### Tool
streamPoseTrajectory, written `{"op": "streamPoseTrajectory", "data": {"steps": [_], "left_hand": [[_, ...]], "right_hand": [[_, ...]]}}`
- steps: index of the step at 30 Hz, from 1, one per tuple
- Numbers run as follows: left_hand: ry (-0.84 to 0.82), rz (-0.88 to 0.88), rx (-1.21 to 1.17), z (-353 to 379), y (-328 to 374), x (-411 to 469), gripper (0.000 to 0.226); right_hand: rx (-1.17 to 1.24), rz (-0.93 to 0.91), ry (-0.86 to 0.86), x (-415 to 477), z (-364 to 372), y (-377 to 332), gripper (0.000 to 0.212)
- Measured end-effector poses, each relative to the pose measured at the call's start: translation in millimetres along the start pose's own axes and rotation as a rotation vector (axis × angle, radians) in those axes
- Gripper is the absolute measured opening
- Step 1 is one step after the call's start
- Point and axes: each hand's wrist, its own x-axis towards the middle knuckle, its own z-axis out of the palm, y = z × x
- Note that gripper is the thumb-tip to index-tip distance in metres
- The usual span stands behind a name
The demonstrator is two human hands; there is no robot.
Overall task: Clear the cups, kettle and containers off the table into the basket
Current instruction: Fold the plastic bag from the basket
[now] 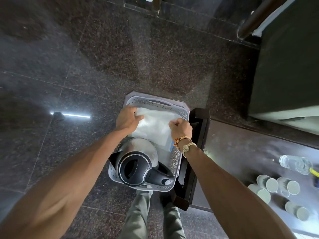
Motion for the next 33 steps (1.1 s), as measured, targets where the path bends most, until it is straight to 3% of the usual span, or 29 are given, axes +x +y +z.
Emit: {"op": "streamPoseTrajectory", "data": {"steps": [5,12,16,20,24,27,29,31,33], "left_hand": [[0.133,-0.053,-0.206,-21.9,9.4,-12.2,0.036],[0.122,-0.036,-0.356,-57.5,24.7,-39.4,0.034],[0.052,-0.001,-0.73,-81.0,50.4,-69.7,0.009],[-0.165,0.006,-1.1,-103.7,75.7,-103.4,0.032],[-0.309,0.068,-1.344,-111.9,105.2,-141.4,0.057],[-0.397,0.103,-1.439,-104.2,129.7,-171.7,0.073],[-0.414,0.108,-1.517,-93.9,142.2,-188.3,0.084],[-0.431,0.118,-1.575,-84.9,158.9,-209.8,0.08],[-0.436,0.127,-1.624,-75.2,175.7,-232.5,0.063]], "right_hand": [[0.004,-0.118,0.105,-10.8,-15.1,-3.2,0.014],[0.125,-0.24,0.059,-38.0,-65.6,-19.7,0.015],[0.37,-0.328,0.048,-73.2,-111.0,-24.0,0.029],[0.622,-0.411,-0.079,-116.5,-167.5,-33.3,0.031],[0.521,-0.58,-0.167,-156.8,-232.1,-34.1,0.034],[0.283,-0.773,0.018,-187.9,-273.4,-28.1,0.032],[0.121,-0.907,0.312,-213.7,-296.8,-21.0,0.024],[0.04,-0.933,0.581,-241.9,-318.8,-11.9,0.03],[0.074,-0.854,0.531,-262.5,-339.6,-2.5,0.052]]}}
